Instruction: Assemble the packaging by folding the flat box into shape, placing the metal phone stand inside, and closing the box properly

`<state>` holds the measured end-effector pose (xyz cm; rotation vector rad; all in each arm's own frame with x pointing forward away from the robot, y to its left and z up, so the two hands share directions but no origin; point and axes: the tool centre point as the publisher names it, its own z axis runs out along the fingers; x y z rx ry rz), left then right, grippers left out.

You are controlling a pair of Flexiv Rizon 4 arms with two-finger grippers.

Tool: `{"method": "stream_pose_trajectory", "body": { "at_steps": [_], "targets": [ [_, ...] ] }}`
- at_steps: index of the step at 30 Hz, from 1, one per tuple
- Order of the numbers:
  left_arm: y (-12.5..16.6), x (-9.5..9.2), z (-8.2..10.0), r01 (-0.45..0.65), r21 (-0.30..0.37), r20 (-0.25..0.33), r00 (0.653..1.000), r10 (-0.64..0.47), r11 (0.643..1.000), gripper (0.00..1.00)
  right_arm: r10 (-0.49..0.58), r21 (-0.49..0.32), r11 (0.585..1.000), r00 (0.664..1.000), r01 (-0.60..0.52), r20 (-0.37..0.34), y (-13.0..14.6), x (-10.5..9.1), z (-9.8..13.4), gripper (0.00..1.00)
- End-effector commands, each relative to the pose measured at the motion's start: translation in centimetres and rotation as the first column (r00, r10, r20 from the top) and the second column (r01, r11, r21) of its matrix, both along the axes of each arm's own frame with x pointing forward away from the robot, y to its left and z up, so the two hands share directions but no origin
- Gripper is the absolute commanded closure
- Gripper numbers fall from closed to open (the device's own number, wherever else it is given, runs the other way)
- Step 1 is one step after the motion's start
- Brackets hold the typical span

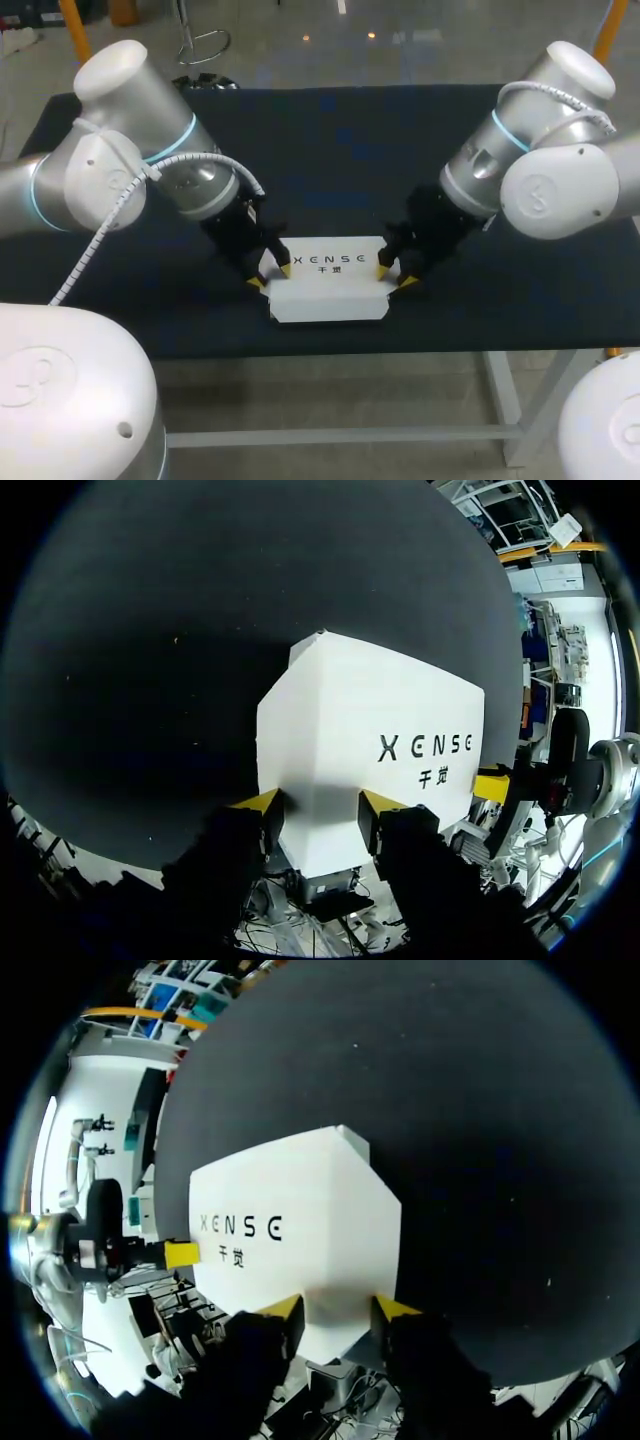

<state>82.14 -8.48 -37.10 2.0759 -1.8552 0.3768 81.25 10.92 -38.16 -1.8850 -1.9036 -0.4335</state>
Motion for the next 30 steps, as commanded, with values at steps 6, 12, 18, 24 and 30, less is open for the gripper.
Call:
{"method": "stream_pose_trajectory", "body": {
  "at_steps": [6,12,18,24,30],
  "targets": [
    [-0.34,-0.04,-0.29,0.003,-0.001,0.000,1.000,-0.003,1.000,0.53,0.007,0.024,1.000,1.000,-0.007,-0.003,-0.34,-0.14,-0.53,0.53],
    [-0.29,-0.04,-0.62,0.012,-0.018,-0.001,1.000,-0.012,1.000,0.51,0.003,0.059,0.998,1.000,-0.003,0.010,-0.60,-0.19,-0.80,0.52],
    [-0.23,-0.19,-0.81,0.019,-0.027,0.003,1.000,-0.019,0.999,0.49,0.004,0.093,0.996,1.000,-0.006,0.026,-0.40,-0.08,-0.80,0.52],
    [-0.38,-0.43,-0.73,0.032,-0.032,0.020,0.999,-0.031,0.999,0.47,0.009,0.109,0.994,0.999,-0.013,0.039,0.11,0.08,-0.73,0.52],
    [-0.41,-0.77,-0.70,0.047,-0.047,0.049,0.998,-0.045,0.998,0.44,0.007,0.128,0.992,0.999,-0.013,0.048,0.28,0.26,-0.91,0.52]
  ]
}}
